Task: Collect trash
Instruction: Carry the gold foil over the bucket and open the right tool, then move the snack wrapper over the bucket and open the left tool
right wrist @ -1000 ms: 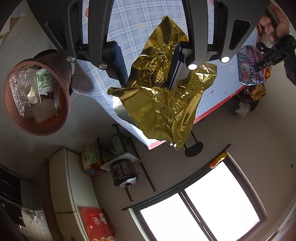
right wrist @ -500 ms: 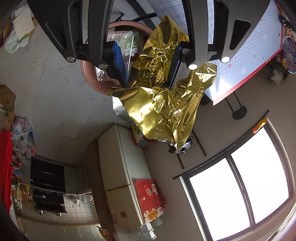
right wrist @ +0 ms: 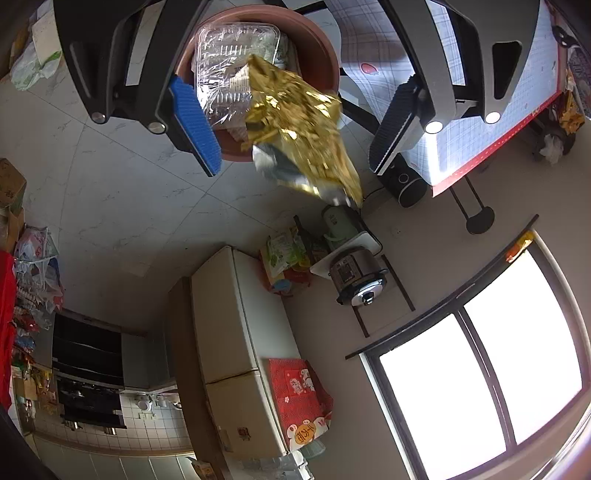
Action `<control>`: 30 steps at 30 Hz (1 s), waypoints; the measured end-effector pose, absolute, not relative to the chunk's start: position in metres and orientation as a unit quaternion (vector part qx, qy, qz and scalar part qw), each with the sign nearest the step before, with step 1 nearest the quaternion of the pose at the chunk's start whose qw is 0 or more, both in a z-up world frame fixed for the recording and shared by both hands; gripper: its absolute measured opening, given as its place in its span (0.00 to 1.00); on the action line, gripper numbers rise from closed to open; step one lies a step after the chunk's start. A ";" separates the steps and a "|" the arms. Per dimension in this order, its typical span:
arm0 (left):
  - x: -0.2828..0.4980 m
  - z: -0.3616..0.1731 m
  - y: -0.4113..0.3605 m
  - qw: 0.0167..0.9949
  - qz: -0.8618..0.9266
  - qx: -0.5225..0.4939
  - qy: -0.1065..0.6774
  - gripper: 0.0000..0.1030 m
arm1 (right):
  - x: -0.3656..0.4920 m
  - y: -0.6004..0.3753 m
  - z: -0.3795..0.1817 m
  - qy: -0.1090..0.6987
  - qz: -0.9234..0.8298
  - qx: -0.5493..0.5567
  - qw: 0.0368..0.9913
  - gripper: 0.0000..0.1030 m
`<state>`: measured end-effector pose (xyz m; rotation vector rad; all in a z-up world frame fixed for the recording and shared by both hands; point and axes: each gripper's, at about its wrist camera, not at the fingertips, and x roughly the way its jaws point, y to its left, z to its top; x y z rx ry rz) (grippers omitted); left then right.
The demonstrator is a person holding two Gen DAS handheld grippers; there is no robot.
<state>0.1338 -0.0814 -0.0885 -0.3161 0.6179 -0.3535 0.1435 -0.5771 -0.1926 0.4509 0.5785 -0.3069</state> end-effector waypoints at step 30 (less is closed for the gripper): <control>0.184 -0.063 -0.325 0.844 -0.428 -0.109 0.304 0.08 | 0.024 -0.614 -0.124 0.286 -0.258 0.166 0.908 0.95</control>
